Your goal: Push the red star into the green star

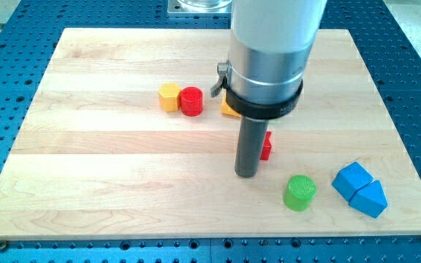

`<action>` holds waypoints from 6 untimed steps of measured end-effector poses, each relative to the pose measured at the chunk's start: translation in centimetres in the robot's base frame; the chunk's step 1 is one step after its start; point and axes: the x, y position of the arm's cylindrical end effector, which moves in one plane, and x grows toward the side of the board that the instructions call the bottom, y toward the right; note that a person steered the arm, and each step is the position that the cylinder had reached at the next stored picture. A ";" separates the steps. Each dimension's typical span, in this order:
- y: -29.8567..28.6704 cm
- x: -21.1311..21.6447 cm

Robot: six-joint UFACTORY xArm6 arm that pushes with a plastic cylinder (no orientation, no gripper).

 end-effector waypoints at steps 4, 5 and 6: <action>5.6 -5.2; 9.9 -6.1; 13.9 -7.7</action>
